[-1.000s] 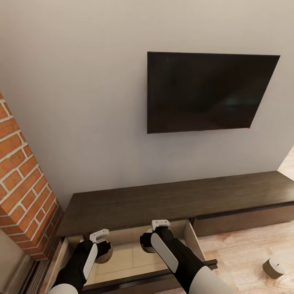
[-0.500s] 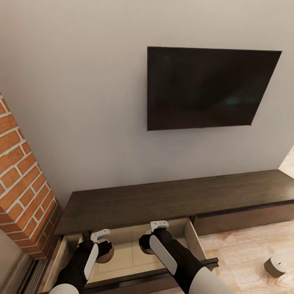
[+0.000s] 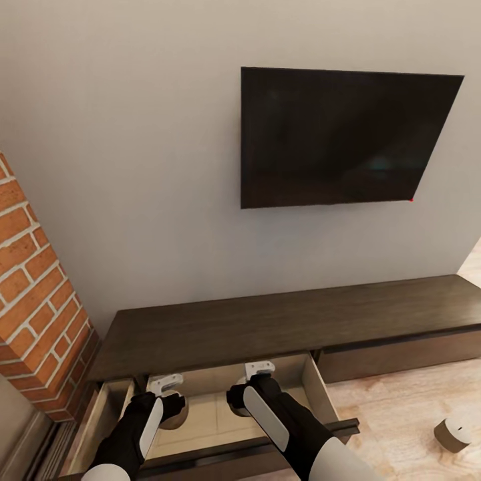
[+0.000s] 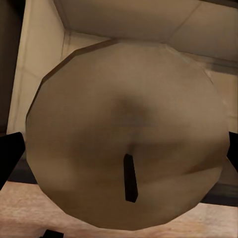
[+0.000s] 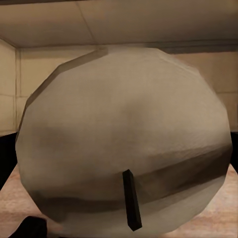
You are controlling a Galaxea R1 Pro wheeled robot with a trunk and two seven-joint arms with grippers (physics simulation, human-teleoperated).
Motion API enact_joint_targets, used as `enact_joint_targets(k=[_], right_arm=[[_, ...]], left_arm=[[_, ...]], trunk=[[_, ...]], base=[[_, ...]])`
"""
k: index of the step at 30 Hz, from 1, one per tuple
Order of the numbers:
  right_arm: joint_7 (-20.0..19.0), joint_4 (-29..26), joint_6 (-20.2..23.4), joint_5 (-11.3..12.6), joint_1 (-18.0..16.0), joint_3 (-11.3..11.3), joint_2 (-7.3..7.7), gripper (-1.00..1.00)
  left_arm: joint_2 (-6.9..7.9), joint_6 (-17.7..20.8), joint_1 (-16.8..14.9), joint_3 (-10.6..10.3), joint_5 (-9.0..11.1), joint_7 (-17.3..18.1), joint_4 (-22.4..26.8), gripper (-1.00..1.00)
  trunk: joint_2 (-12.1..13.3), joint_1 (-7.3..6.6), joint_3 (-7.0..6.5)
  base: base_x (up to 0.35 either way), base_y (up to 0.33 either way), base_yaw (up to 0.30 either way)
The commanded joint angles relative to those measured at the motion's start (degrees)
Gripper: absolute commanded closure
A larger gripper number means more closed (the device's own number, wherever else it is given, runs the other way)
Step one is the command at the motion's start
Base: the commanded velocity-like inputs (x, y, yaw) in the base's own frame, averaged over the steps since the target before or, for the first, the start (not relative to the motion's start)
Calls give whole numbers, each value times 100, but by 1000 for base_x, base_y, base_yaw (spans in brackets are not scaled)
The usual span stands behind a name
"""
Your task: Place each of the two pumpkins and all three candles from the living room inside a cabinet in the living room (use any cabinet), then make sure every cabinet is closed, and position the cauldron so it is next to a table in the living room.
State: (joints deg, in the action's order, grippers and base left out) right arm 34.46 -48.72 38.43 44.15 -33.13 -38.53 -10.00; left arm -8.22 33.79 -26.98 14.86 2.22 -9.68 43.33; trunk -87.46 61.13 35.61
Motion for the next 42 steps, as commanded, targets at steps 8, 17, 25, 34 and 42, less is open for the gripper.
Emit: enact_joint_targets(k=[8, 17, 25, 34, 42], right_arm=[[0, -2, -2, -2, 0, -5, 0, 100], [0, -19, -2, 2, 0, -6, 0, 100], [0, -57, 0, 6, 0, -14, 0, 100], [-1, -59, -1, 6, 0, -21, 0, 100], [0, -59, -2, 6, 0, -56, 0, 100]], left_arm=[[6, 5, -1, -1, 6, 9, -1, 100], [18, 5, -1, 8, 6, 11, -4, 100], [23, 13, -1, 8, 6, 10, -5, 100], [27, 18, -1, 13, 15, 10, -6, 100], [33, 20, -1, 17, 15, -2, -8, 100]], trunk=[[-322, 176, 144], [-683, 374, 305], [-884, 484, 386], [-884, 484, 358], [-884, 484, 357]], base=[[0, 0, 0], [0, 0, 0], [0, 0, -29], [26, 10, -106], [86, 15, -4]])
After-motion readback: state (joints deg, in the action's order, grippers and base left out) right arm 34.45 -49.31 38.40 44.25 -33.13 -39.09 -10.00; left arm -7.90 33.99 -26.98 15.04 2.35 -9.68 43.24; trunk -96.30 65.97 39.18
